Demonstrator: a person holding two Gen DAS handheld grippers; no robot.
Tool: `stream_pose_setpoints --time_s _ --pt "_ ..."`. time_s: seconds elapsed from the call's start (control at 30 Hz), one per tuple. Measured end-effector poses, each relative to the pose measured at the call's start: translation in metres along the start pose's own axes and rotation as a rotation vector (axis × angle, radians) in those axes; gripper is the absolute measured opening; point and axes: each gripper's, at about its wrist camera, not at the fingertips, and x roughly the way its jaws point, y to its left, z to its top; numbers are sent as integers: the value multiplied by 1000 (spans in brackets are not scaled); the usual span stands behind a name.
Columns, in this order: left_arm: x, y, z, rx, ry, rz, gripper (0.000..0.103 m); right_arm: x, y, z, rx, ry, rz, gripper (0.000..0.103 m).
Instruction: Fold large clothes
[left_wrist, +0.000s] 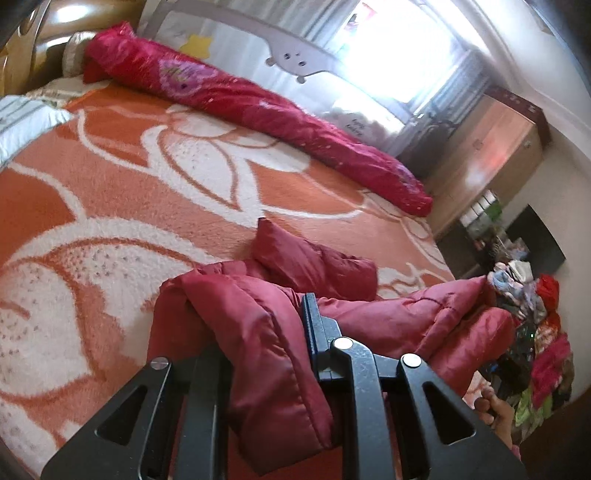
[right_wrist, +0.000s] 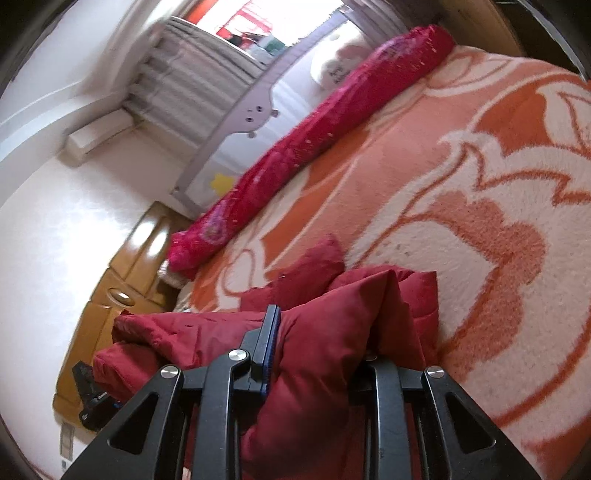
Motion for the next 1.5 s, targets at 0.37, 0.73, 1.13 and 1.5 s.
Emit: stream_pose_setpoints --time_s 0.37,0.73,1.13,1.5 --pt "82 17 16 -24 57 117 18 69 -37 11 65 10 -125 24" --pt "102 31 15 -57 72 118 19 100 -56 10 96 5 -179 23" --pt "-3 -6 -19 -7 -44 -25 37 108 -59 9 88 -18 -209 23" --pt "77 -80 -68 210 164 39 37 113 -55 14 73 0 -215 27"
